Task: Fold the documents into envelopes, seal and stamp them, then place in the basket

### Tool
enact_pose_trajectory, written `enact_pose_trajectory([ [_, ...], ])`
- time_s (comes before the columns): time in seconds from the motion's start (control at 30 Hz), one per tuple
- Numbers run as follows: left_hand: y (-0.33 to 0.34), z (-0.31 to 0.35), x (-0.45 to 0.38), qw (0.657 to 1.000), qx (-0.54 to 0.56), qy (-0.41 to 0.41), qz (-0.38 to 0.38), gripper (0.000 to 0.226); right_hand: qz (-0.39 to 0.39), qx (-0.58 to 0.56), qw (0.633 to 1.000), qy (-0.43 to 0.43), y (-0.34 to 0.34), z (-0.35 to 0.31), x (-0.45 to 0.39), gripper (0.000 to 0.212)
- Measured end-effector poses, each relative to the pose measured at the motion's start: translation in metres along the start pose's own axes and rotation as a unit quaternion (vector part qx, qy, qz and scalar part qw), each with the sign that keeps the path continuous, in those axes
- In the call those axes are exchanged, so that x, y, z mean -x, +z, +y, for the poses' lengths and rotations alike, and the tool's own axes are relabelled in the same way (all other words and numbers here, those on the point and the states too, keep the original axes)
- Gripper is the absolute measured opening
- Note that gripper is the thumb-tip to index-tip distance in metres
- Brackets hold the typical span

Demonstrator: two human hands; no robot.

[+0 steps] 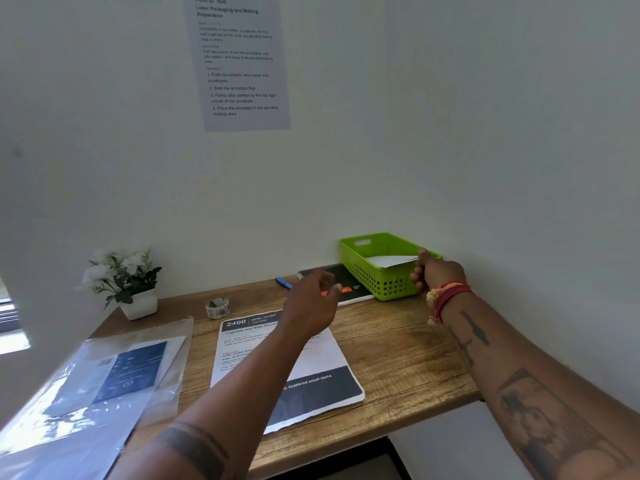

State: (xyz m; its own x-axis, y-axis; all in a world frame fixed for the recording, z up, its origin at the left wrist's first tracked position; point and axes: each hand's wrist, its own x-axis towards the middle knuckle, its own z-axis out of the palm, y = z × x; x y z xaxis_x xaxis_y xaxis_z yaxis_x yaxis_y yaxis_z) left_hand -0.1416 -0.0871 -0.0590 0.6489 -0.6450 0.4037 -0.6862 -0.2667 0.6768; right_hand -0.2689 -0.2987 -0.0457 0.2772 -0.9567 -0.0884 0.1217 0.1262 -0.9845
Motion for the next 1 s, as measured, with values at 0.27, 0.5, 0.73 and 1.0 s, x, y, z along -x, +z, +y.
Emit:
enact_pose_trajectory([
  [0.27,-0.023,-0.021,0.014,0.985,-0.164,-0.037,-0.031,0.035,-0.259,0.241,0.919,-0.175,0.051,0.024,0.087,0.038],
  [0.5,-0.057,-0.061,0.033,0.939,-0.323,-0.094,-0.067,0.053,-0.346,0.516,0.697,-0.358,0.127,0.044,0.103,0.025],
  [0.73,-0.051,-0.090,0.044,0.932,-0.337,-0.108,-0.079,0.070,-0.368,0.523,0.679,-0.361,0.143,0.082,0.084,0.045],
  [1.0,-0.055,-0.092,0.041,0.939,-0.305,-0.113,-0.115,0.064,-0.357,0.551,0.648,-0.386,0.149,0.084,0.075,0.052],
])
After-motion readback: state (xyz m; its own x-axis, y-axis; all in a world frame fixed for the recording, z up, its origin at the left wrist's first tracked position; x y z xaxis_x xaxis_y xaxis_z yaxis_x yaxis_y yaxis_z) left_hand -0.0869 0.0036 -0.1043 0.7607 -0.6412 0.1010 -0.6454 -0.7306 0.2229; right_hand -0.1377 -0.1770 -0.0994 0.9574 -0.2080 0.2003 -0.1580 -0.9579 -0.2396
